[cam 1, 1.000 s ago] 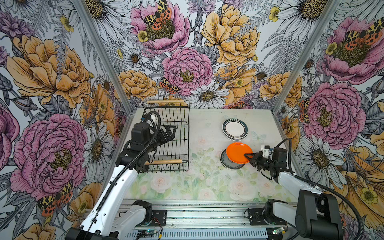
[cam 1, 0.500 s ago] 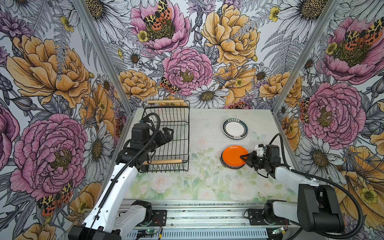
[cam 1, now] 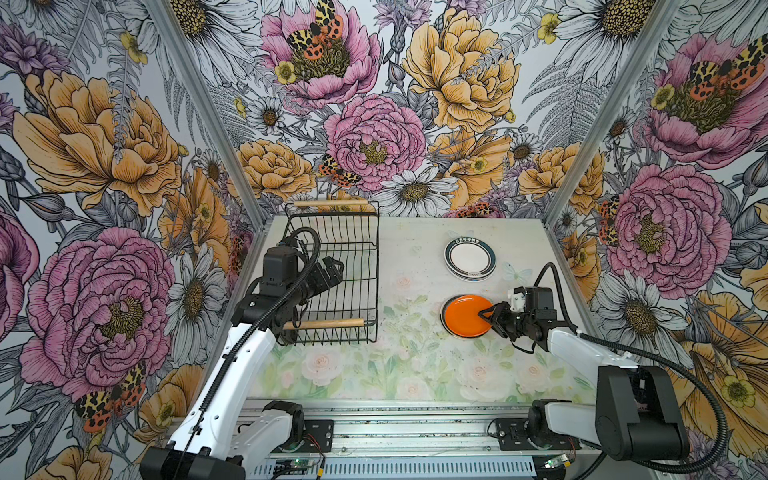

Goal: Unload the plates from the dish rack
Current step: 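Lower the orange plate flat onto the blue-patterned stack with the right gripper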

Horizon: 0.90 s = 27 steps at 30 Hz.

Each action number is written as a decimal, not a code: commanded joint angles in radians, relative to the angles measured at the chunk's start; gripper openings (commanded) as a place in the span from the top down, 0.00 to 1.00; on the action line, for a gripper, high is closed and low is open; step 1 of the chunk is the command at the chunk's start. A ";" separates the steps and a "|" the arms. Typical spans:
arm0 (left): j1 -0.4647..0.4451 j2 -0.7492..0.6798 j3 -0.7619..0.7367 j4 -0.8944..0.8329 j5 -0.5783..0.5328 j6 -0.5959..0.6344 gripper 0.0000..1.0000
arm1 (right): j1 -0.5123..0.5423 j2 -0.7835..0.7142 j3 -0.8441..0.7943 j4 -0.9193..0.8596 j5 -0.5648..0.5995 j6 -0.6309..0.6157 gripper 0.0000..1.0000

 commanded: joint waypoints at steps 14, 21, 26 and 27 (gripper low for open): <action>0.029 0.028 0.065 -0.119 -0.097 0.062 0.01 | 0.136 -0.002 0.185 -0.315 0.322 -0.154 0.52; 0.037 0.049 0.110 -0.221 -0.195 0.075 0.01 | 0.203 0.039 0.249 -0.405 0.447 -0.185 0.47; 0.042 0.044 0.113 -0.228 -0.189 0.079 0.01 | 0.249 0.068 0.281 -0.452 0.529 -0.197 0.41; 0.042 0.045 0.113 -0.228 -0.190 0.078 0.01 | 0.256 0.072 0.288 -0.455 0.534 -0.198 0.40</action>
